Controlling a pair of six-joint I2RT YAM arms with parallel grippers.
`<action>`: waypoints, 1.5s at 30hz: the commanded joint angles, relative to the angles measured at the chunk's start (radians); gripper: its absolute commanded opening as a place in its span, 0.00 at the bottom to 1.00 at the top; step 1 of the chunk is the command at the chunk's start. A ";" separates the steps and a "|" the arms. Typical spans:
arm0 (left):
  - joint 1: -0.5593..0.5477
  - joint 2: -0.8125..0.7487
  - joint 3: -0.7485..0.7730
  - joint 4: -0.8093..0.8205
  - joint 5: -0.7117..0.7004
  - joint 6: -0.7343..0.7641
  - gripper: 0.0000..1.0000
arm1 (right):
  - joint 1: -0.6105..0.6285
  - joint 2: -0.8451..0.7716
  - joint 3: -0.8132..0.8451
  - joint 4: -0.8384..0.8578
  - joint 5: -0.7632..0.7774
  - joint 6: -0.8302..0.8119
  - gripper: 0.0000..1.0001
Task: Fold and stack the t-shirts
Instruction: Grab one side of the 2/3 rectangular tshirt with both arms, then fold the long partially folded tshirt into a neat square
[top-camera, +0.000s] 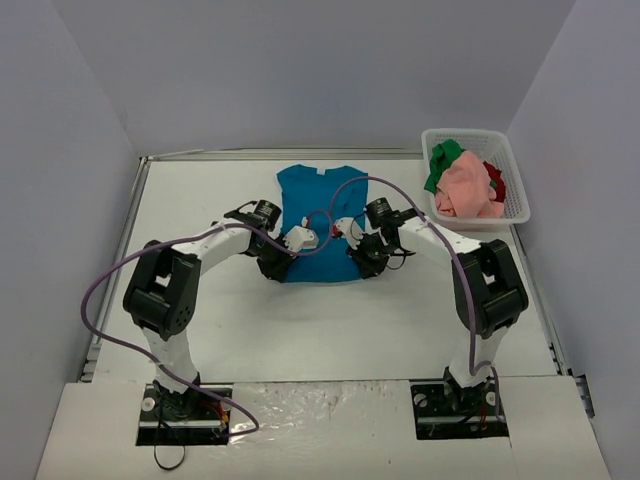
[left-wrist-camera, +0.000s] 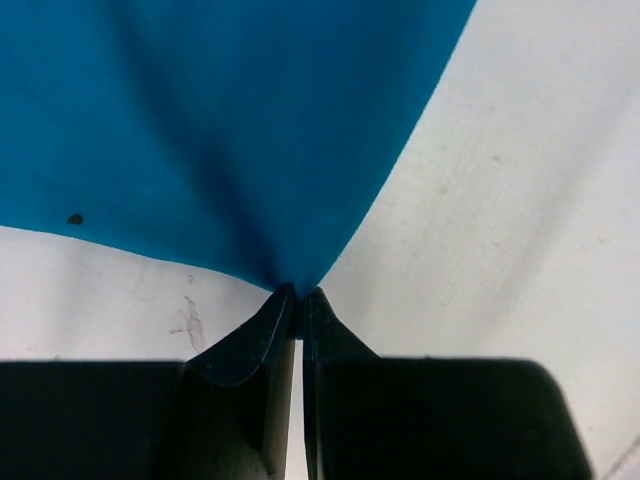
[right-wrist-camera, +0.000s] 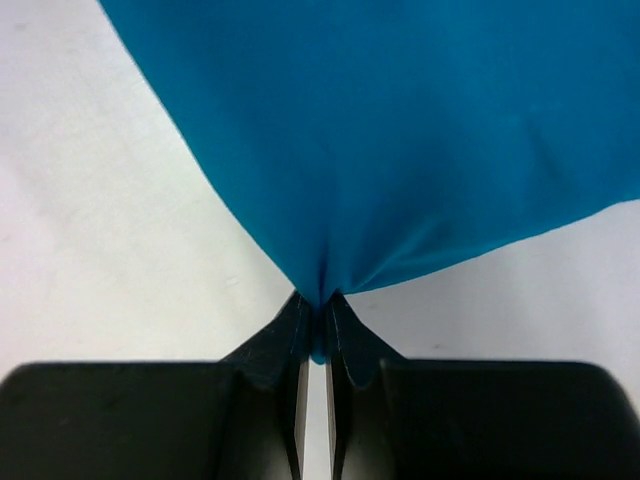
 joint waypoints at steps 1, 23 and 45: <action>-0.017 -0.082 0.062 -0.176 0.068 0.078 0.03 | 0.029 -0.079 0.066 -0.235 -0.079 -0.047 0.00; -0.093 -0.415 0.139 -0.727 0.273 0.292 0.02 | 0.112 -0.377 0.080 -0.643 -0.221 -0.136 0.00; -0.071 -0.392 0.208 -0.553 0.106 0.198 0.02 | 0.006 -0.167 0.327 -0.634 -0.182 -0.185 0.00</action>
